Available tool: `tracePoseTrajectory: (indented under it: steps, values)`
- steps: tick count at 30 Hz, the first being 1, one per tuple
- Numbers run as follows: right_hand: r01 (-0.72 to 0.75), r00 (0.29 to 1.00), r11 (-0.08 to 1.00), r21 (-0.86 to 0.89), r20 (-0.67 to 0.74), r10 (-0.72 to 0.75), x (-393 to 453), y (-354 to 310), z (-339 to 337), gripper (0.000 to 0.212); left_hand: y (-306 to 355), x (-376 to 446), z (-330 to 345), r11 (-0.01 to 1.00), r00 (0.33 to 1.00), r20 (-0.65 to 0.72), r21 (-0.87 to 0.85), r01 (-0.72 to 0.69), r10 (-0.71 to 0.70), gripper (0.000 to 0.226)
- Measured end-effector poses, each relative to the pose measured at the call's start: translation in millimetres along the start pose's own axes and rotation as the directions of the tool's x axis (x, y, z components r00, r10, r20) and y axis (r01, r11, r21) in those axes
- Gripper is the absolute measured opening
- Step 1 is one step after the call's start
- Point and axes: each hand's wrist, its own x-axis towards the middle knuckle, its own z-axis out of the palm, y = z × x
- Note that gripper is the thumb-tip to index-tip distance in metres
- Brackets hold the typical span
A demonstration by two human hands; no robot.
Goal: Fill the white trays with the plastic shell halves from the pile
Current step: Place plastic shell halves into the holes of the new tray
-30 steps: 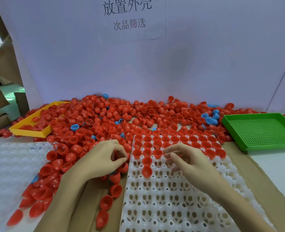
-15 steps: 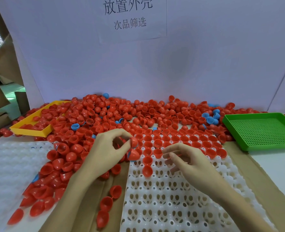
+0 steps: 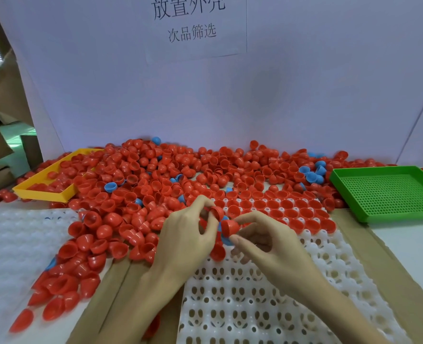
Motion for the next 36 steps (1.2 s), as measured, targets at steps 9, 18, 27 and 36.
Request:
tracePoseTrajectory:
  steps: [9,18,27,36]
  values:
    - [-0.094,0.962,0.991,-0.098,-0.265,0.065,4,7,-10,0.024,4,6,-4,0.815,0.979,0.052,-0.546,0.191,-0.195,0.014]
    - [0.025,0.967,0.995,0.092,-0.255,-0.001,4,-3,-12,0.018,17,1,4,0.626,0.974,0.178,-0.746,0.228,-0.143,0.015]
    - [0.105,0.976,0.994,0.013,-0.194,-0.100,0,-11,-8,0.029,15,-1,2,0.657,0.970,0.218,-0.718,0.232,-0.105,0.030]
    - [0.139,0.958,0.989,-0.042,-0.247,-0.145,3,-8,-13,0.024,18,-1,1,0.712,0.972,0.220,-0.669,0.212,-0.082,0.019]
